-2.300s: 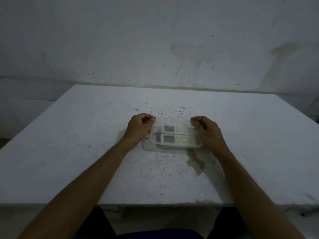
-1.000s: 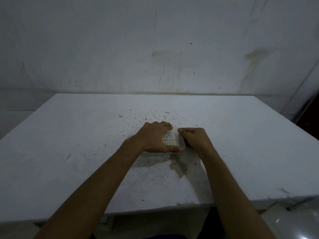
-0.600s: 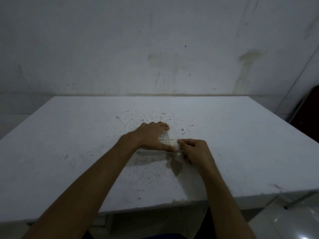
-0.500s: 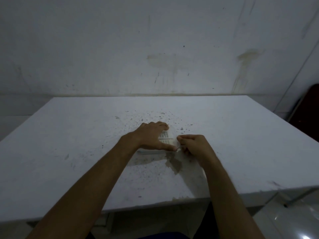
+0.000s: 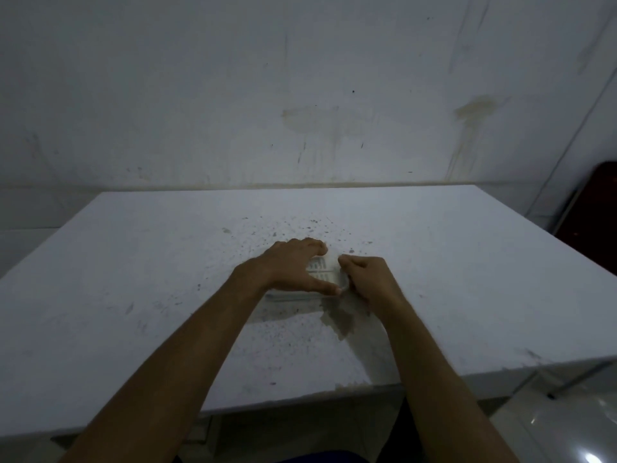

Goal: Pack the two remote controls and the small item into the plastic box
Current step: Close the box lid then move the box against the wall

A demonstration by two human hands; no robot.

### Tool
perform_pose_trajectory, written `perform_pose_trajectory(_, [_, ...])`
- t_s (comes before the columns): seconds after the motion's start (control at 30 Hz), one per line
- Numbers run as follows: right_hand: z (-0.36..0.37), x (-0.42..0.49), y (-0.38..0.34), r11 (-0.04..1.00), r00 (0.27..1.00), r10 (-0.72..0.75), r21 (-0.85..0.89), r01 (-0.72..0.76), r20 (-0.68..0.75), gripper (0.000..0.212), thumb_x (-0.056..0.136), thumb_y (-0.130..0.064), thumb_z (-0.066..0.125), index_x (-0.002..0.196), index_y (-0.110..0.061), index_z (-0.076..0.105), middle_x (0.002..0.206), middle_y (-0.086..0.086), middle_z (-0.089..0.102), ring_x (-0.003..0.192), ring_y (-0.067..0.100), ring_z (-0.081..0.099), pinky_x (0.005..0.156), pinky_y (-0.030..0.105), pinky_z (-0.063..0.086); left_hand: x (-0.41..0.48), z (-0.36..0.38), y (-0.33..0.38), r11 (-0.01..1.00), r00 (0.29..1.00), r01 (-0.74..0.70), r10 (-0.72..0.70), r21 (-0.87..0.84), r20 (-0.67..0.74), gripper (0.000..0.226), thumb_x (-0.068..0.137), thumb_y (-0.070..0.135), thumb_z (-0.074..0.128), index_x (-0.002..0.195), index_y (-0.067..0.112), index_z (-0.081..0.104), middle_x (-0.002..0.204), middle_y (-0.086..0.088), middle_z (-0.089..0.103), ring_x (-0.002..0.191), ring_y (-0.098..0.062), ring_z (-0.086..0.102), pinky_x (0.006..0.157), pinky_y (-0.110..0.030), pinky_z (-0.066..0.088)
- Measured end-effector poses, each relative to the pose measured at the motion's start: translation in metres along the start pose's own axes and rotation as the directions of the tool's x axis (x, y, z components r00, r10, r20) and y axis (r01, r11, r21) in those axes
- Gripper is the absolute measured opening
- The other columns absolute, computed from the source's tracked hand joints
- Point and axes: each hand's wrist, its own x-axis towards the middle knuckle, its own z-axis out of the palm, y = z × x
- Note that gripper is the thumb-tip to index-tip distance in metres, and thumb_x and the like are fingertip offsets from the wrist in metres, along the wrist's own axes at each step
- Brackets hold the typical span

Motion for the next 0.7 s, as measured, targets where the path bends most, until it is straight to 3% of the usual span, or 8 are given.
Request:
perform_pose_trajectory(0.1, [-0.006,-0.027,0.004,0.996,0.994,-0.007,-0.085,0.016,0.107,0.033,0.105,-0.029,0.05,0.129,-0.015,0.068,0.103,0.007,0.075,0.083,0.015,0.066,0.071,0.026,0.052,0.002,-0.006,0.001,1.0,1.0,-0.004,0.003,0.026,0.021,0.11,0.07,0.087,0.061,0.158,0.027,0.033,0.168,0.008,0.025,0.15,-0.017,0.031,0.119,-0.044,0.027])
perform_pose_trajectory(0.17, [-0.005,-0.04,0.009,0.989,0.994,-0.071,-0.128,0.08,0.08,0.034,0.106,-0.029,0.049,0.129,-0.015,0.068,0.091,0.003,0.072,0.073,0.011,0.061,0.066,0.023,0.045,0.003,-0.006,-0.001,1.0,1.0,-0.011,0.01,0.021,0.02,0.109,0.07,0.085,0.062,0.158,0.028,0.033,0.167,0.009,0.027,0.148,-0.018,0.033,0.118,-0.044,0.028])
perform_pose_trajectory(0.27, [-0.005,-0.041,0.013,0.986,0.991,-0.118,-0.108,0.124,0.056,0.034,0.105,-0.027,0.052,0.132,-0.015,0.067,0.081,-0.004,0.068,0.068,0.007,0.061,0.063,0.022,0.045,0.0,0.005,-0.007,1.0,0.999,-0.026,0.026,-0.007,-0.047,0.108,0.069,0.086,0.062,0.157,0.03,0.033,0.166,0.009,0.03,0.149,-0.017,0.033,0.12,-0.043,0.024])
perform_pose_trajectory(0.37, [-0.008,-0.038,0.01,0.998,0.995,-0.067,-0.011,0.068,0.077,0.048,0.103,-0.025,0.056,0.15,-0.019,0.047,0.093,0.004,0.073,0.068,0.009,0.065,0.057,0.02,0.049,-0.002,0.013,-0.01,1.0,0.995,-0.013,0.012,-0.008,-0.104,0.111,0.068,0.089,0.059,0.158,0.029,0.031,0.165,0.008,0.032,0.148,-0.017,0.034,0.12,-0.042,0.023])
perform_pose_trajectory(0.43, [-0.008,-0.038,0.009,0.998,0.994,-0.06,0.026,0.058,0.093,0.05,0.103,-0.022,0.056,0.152,-0.023,0.044,0.106,0.01,0.073,0.07,0.011,0.067,0.056,0.02,0.051,-0.003,0.016,-0.011,1.0,0.991,0.002,0.003,0.031,-0.137,0.115,0.069,0.092,0.053,0.159,0.024,0.029,0.165,0.004,0.032,0.148,-0.019,0.035,0.12,-0.042,0.022])
perform_pose_trajectory(0.6, [-0.011,-0.026,-0.005,0.999,0.986,0.047,0.003,-0.049,0.157,0.033,0.102,-0.016,0.054,0.133,-0.012,0.063,0.087,0.011,0.073,0.066,0.017,0.068,0.057,0.026,0.056,-0.015,0.026,-0.008,0.971,0.961,0.01,0.057,0.24,-0.269,0.097,0.088,0.085,0.02,0.157,0.018,0.035,0.163,0.0,0.037,0.148,-0.02,0.034,0.123,-0.047,0.015])
perform_pose_trajectory(0.7, [-0.01,0.0,-0.022,0.992,0.992,0.086,-0.104,-0.077,0.09,0.032,0.102,-0.027,0.056,0.105,-0.001,0.075,0.091,0.019,0.074,0.074,0.028,0.072,0.076,0.039,0.063,-0.012,0.025,-0.009,0.975,0.961,0.017,0.045,0.22,-0.272,0.1,0.087,0.086,0.014,0.156,0.019,0.039,0.162,0.001,0.04,0.147,-0.018,0.037,0.122,-0.047,0.016])
